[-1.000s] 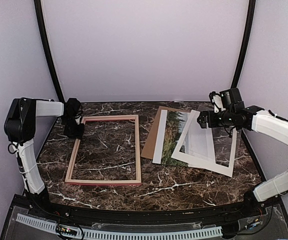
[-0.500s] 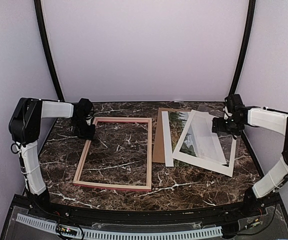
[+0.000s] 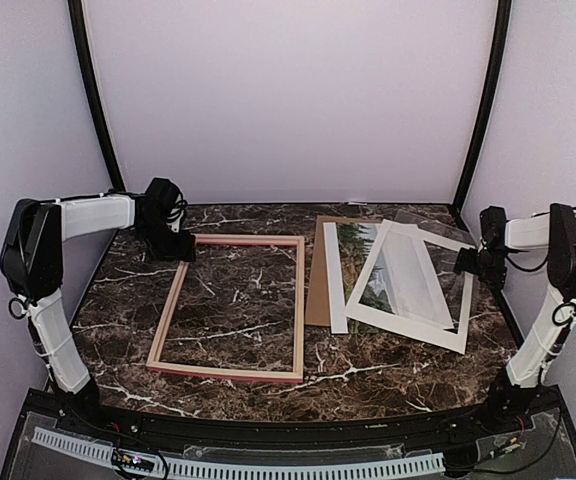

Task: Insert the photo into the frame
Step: Move the frame body to the center of the board, then pick up the glass panel from the mat board.

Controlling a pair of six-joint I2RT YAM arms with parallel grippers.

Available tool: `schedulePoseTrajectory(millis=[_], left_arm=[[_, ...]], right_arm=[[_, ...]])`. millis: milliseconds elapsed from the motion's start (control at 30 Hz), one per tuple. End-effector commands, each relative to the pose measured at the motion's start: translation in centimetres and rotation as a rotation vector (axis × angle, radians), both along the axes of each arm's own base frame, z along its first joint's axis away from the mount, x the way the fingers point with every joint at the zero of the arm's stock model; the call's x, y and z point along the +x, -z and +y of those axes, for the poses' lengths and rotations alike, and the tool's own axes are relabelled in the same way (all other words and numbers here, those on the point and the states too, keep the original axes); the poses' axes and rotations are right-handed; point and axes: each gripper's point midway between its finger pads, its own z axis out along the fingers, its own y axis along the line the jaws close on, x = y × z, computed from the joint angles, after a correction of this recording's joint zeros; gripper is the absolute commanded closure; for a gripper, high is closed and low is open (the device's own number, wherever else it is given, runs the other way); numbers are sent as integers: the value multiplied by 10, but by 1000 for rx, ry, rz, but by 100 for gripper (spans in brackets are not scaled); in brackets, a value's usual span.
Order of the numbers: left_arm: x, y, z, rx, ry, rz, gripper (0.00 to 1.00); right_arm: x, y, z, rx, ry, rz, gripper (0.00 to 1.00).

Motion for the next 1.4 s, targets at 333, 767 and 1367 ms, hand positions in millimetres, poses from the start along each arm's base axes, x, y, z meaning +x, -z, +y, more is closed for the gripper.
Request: schedulePoseTrajectory(millis=[333,767,1367], left_arm=[[11,-73,-89,-206,185,-211,28],[2,-68,-177,-235,375,-226,28],[-38,-32,-335,-450,556,-131,20]], right_arm=[[25,10,5,107,-63,-51,6],[16,26,28,181,-160,-17,17],[9,44,113,64,-582,61,29]])
